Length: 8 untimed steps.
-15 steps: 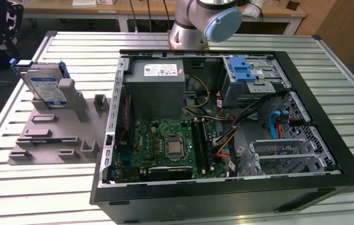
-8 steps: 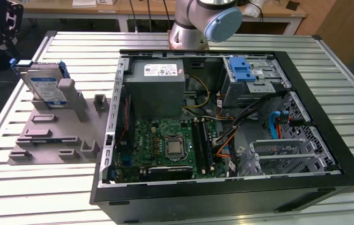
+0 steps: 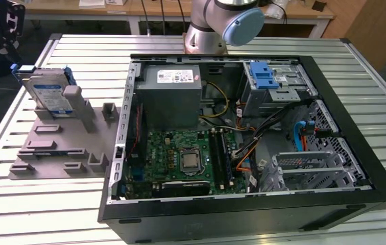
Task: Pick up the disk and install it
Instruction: 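Pick up the disk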
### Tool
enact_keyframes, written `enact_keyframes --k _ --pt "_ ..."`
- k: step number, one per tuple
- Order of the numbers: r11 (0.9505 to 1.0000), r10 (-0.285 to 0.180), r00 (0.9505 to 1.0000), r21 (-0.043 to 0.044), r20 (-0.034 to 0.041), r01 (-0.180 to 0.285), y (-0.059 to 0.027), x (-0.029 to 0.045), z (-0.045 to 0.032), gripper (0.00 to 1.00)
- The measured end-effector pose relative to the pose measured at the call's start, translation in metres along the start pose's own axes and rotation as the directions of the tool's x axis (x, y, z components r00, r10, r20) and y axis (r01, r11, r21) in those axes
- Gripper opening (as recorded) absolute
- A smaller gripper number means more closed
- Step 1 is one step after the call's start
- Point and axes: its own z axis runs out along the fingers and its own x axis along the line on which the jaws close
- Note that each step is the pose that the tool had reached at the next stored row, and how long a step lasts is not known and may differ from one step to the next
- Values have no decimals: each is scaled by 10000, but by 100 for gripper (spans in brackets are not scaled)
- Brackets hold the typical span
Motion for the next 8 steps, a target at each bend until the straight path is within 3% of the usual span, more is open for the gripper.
enact_keyframes --k 8 --pt "9999 -133 9999 0 -6 133 0 0 0 11"
